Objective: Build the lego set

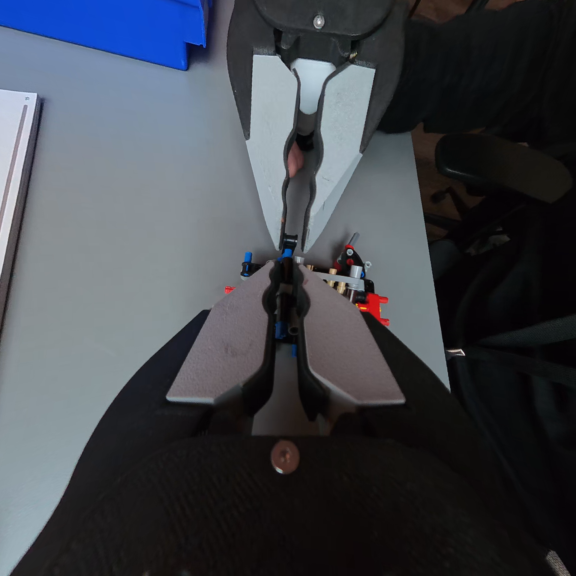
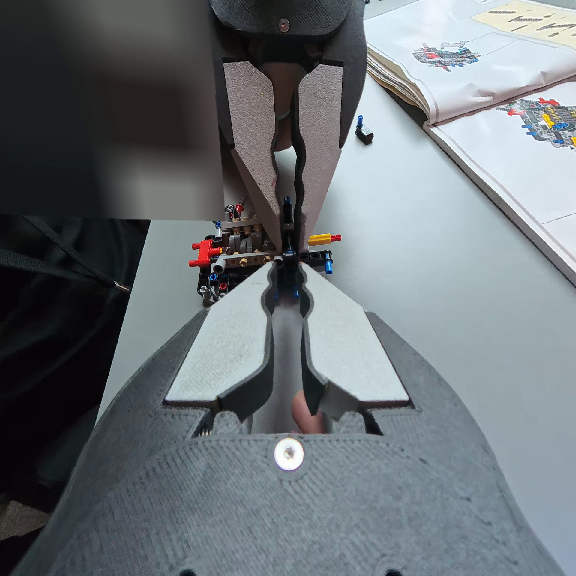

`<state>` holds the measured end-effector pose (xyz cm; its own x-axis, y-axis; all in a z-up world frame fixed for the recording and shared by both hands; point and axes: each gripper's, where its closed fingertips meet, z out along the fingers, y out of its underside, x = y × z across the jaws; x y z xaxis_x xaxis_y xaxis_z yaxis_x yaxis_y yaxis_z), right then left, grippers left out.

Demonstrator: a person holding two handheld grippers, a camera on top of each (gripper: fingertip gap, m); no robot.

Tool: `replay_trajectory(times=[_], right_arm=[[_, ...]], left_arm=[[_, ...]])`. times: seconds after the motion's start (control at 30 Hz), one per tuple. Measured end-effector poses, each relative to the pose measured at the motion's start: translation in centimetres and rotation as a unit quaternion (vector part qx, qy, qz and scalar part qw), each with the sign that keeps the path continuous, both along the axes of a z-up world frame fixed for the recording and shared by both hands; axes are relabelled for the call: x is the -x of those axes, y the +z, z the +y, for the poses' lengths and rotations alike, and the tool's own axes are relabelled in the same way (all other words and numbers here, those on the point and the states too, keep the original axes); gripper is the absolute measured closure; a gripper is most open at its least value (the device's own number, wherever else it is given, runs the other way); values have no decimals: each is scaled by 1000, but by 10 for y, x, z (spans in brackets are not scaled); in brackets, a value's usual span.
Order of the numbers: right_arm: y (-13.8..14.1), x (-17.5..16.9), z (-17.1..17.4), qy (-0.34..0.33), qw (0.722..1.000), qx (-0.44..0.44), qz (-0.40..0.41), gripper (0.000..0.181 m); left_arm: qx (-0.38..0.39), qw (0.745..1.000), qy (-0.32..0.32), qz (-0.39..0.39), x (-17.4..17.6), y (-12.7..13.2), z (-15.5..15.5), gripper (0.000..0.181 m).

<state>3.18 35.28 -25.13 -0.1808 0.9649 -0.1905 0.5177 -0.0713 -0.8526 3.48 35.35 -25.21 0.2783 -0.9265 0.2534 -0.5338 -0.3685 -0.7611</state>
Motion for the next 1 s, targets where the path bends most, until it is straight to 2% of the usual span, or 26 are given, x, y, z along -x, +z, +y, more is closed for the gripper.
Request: replay_trajectory(times=[0.67,0.93,1.0], right_arm=[[-6,-2,2,11,998,-64,-11,178],[-7,-1,-1,30,999,9,-24,178],[-7,0,-2,33,999,4,-23,178]], left_arm=[[11,1000,-4,-13,0,0,-1,177],[11,1000,-6,-17,0,0,-2,177],[13,1000,-7,-20,1,0,-2,178]])
